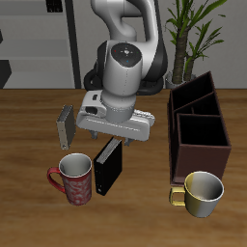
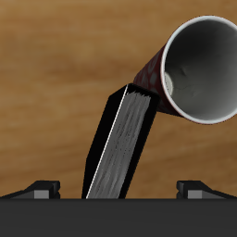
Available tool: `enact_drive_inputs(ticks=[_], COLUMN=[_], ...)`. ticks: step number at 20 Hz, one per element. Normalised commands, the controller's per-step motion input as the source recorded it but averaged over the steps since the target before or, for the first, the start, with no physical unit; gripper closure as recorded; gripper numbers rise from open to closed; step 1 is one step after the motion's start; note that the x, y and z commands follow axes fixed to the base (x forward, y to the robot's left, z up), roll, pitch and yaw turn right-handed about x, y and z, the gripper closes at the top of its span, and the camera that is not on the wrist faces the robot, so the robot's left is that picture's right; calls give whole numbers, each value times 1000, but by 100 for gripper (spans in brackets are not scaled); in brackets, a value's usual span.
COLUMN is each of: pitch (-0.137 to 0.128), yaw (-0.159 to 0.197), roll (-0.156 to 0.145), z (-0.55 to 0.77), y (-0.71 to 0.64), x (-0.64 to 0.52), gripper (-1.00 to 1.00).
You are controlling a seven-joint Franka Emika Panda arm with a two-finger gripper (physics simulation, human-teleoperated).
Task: Place the black book into the left desk caddy's right compartment
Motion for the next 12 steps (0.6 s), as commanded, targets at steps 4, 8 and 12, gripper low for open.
enact_drive_inputs(ticks=[4, 8, 12], pitch=[22, 63, 32], yaw=[-16, -29, -16], roll=[-2, -1, 36], z=[-137, -311, -241], y=[-48, -105, -3], x=[56, 98, 16], gripper=[-100, -100, 100])
